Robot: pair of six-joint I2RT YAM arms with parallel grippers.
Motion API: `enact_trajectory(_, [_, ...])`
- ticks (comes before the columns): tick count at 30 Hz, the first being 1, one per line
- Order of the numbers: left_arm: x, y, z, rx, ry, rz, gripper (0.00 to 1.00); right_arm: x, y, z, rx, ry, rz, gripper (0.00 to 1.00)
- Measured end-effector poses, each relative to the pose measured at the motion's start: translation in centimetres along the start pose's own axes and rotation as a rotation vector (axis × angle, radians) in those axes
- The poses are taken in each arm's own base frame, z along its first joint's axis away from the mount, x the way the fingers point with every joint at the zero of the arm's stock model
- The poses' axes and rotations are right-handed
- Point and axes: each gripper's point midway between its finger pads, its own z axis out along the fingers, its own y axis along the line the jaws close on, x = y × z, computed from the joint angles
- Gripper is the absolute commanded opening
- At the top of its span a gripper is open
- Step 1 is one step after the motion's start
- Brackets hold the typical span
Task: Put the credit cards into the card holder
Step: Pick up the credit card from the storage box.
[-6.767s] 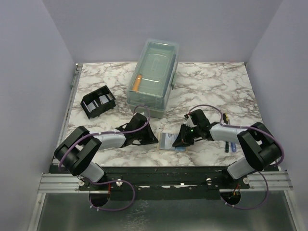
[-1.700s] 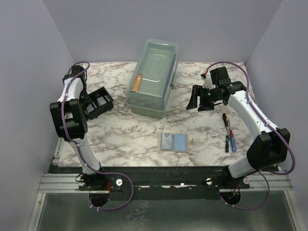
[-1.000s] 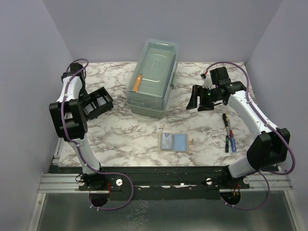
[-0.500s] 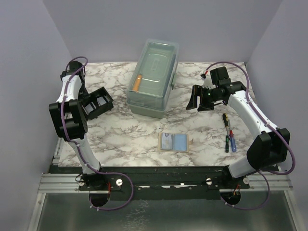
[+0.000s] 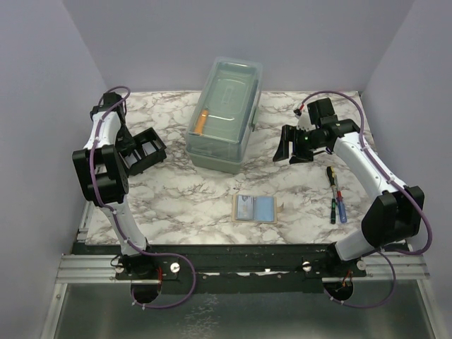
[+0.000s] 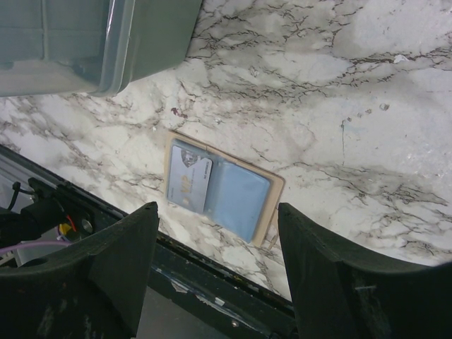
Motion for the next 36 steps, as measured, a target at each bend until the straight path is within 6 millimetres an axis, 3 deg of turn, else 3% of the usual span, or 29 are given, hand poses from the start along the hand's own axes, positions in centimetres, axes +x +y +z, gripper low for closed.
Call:
enact_trajectory(13, [2.3, -0.1, 2.7, -0.028, 0.09, 0.027, 0.55, 0.0, 0.0, 0.1, -0.001, 0.002, 0.001, 0.71])
enact_trajectory(23, [2.7, 0.1, 3.1, -0.033, 0.097, 0.045, 0.41, 0.0, 0.0, 0.1, -0.001, 0.002, 0.001, 0.71])
enact_trajectory(36, [2.5, 0.4, 2.4, -0.038, 0.099, 0.066, 0.31, 0.0, 0.0, 0.1, -0.001, 0.002, 0.001, 0.7])
